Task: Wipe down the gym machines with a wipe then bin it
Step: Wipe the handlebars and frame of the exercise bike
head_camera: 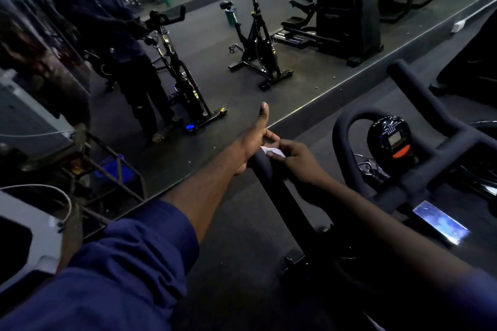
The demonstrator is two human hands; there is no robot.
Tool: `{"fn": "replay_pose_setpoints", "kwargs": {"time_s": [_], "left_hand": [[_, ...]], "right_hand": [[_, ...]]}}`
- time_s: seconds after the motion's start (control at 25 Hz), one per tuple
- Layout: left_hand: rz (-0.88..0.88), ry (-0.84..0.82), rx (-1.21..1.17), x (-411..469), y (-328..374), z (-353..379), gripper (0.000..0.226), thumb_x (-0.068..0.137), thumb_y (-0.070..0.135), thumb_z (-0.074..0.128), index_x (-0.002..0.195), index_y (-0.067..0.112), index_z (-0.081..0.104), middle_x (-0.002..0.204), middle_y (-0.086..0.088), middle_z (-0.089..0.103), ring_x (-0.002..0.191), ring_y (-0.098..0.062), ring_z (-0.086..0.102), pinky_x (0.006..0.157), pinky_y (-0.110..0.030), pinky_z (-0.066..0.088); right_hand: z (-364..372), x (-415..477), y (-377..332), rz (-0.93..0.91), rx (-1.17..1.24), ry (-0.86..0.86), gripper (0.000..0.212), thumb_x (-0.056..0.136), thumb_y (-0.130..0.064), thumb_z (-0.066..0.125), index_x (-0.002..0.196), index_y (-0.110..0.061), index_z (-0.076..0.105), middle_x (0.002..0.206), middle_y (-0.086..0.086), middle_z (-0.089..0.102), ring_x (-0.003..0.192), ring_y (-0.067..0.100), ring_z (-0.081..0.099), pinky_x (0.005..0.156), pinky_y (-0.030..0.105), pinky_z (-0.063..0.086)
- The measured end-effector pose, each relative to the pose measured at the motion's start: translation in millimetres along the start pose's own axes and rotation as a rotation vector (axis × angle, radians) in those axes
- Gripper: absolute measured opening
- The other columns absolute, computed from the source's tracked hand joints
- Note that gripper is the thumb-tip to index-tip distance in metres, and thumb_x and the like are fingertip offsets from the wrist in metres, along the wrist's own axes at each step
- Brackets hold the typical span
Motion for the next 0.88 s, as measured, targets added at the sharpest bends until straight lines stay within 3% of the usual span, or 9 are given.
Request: {"fn": "replay_pose_setpoints", "kwargs": {"time_s": [0.08,0.2,0.28,0.4,0.52,0.6,0.68,0.8,0.88], "left_hand": [[-0.010,0.001,-0.027,-0.3,-1.9,1.0,0.105,0.087,0.092,0.024,0.105,0.000,0.072,0.091,-0.021,0.076,0.068,-0.023,0.070,0.064,-0.029,0.055],[-0.004,-0.007,-0.053,3.9,-1.9,2.3,0.106,0.088,0.092,0.023,0.105,-0.001,0.070,0.103,-0.030,0.075,0.077,-0.031,0.070,0.072,-0.035,0.060],[-0.032,-0.073,-0.035,4.6,-3.1,3.9,0.107,0.086,0.094,0.022,0.109,0.000,0.069,0.096,-0.025,0.077,0.079,-0.033,0.070,0.077,-0.038,0.060],[-0.109,-0.207,0.013,2.0,-1.3,4.6,0.110,0.085,0.095,0.020,0.117,0.002,0.069,0.081,-0.009,0.073,0.062,-0.020,0.065,0.056,-0.026,0.053],[-0.150,-0.303,0.061,4.5,-2.4,4.2,0.111,0.084,0.095,0.018,0.126,0.005,0.069,0.092,-0.008,0.077,0.074,-0.023,0.071,0.072,-0.036,0.057],[-0.143,-0.360,0.085,10.5,-4.7,4.3,0.110,0.083,0.096,0.017,0.127,0.009,0.067,0.098,-0.011,0.080,0.089,-0.030,0.076,0.092,-0.050,0.057],[-0.134,-0.408,0.089,11.8,-4.4,5.2,0.109,0.081,0.098,0.018,0.124,0.011,0.069,0.113,-0.017,0.078,0.103,-0.035,0.074,0.100,-0.058,0.054],[-0.149,-0.442,0.146,22.0,-3.3,4.6,0.104,0.079,0.098,0.030,0.122,0.014,0.074,0.117,-0.020,0.075,0.098,-0.032,0.073,0.088,-0.051,0.059],[-0.180,-0.498,0.148,24.9,-6.3,3.3,0.103,0.076,0.098,0.040,0.126,0.014,0.072,0.119,-0.018,0.075,0.109,-0.037,0.072,0.100,-0.062,0.053]], "right_hand": [[-0.8,-12.3,17.8,0.027,-0.064,-0.018,0.015,0.101,-0.007,0.063,0.095,0.006,0.068,0.092,0.004,0.071,0.080,0.007,0.061,0.071,0.031,0.049],[-30.5,-51.0,21.9,0.006,-0.626,-0.190,0.006,0.097,-0.007,0.066,0.093,-0.003,0.069,0.079,-0.002,0.066,0.079,0.014,0.065,0.068,0.032,0.043],[-38.0,-56.7,-4.6,-0.191,-0.915,-0.115,0.016,0.092,-0.020,0.066,0.103,-0.012,0.074,0.091,0.002,0.074,0.091,0.024,0.071,0.074,0.028,0.046],[-2.0,-44.5,-49.1,-0.616,-0.852,-0.061,0.031,0.095,-0.028,0.063,0.119,-0.011,0.072,0.110,0.006,0.067,0.102,0.019,0.062,0.091,0.008,0.039],[20.5,-52.7,-35.2,-0.909,-1.083,-0.342,0.022,0.102,-0.009,0.059,0.120,-0.001,0.069,0.124,0.017,0.061,0.116,0.034,0.055,0.110,0.039,0.041],[8.4,-77.1,-26.4,-0.936,-1.224,-0.460,0.023,0.106,-0.015,0.051,0.114,-0.004,0.068,0.127,0.016,0.060,0.115,0.034,0.054,0.103,0.044,0.046],[8.6,-90.3,-30.3,-0.997,-1.359,-0.559,0.024,0.104,-0.022,0.049,0.111,-0.009,0.068,0.122,0.013,0.062,0.110,0.033,0.054,0.090,0.047,0.051],[35.6,-46.0,-49.4,-0.900,-1.437,-0.365,0.035,0.094,-0.022,0.048,0.116,-0.009,0.072,0.119,0.017,0.065,0.106,0.038,0.058,0.088,0.047,0.047],[50.5,-27.5,-51.0,-0.793,-1.353,-0.235,0.039,0.091,-0.020,0.047,0.119,-0.004,0.069,0.119,0.022,0.064,0.103,0.042,0.060,0.085,0.052,0.051]]}}
Point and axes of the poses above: each hand's wrist, its own x-axis towards the middle knuckle, its own z-axis out of the palm, y = z × x, the point moved 4 cm from there along x, towards the middle knuckle
